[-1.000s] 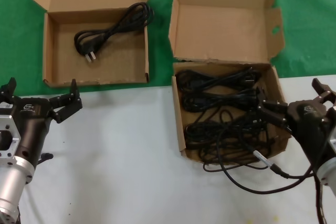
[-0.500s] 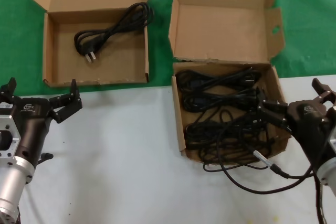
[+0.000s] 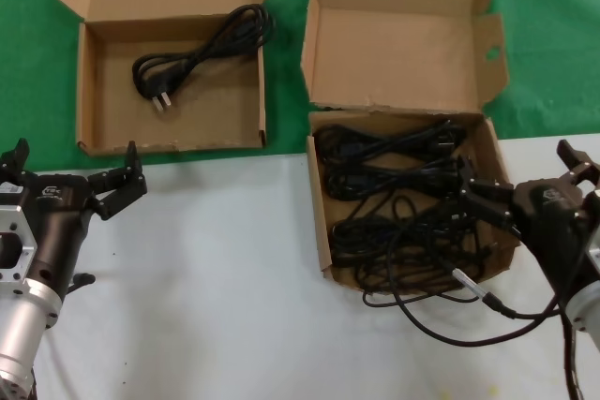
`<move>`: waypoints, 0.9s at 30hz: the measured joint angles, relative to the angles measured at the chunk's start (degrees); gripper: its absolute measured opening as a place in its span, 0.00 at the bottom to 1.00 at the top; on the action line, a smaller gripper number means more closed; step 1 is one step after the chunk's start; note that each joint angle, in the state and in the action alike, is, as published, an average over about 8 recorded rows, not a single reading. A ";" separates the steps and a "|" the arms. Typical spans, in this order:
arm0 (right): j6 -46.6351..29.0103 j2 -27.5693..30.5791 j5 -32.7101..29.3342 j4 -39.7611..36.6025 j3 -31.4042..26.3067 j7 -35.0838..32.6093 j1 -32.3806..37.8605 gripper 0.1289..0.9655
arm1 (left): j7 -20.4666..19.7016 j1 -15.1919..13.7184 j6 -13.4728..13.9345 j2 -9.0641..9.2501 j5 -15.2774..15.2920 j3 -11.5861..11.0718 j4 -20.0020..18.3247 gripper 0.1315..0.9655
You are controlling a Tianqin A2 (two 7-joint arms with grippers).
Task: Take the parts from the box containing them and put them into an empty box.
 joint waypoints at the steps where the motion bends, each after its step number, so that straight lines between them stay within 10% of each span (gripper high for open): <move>1: 0.00 0.00 0.00 0.00 0.00 0.00 0.00 1.00 | 0.00 0.00 0.00 0.00 0.00 0.00 0.00 1.00; 27: 0.00 0.00 0.00 0.00 0.00 0.00 0.00 1.00 | 0.00 0.00 0.00 0.00 0.00 0.00 0.00 1.00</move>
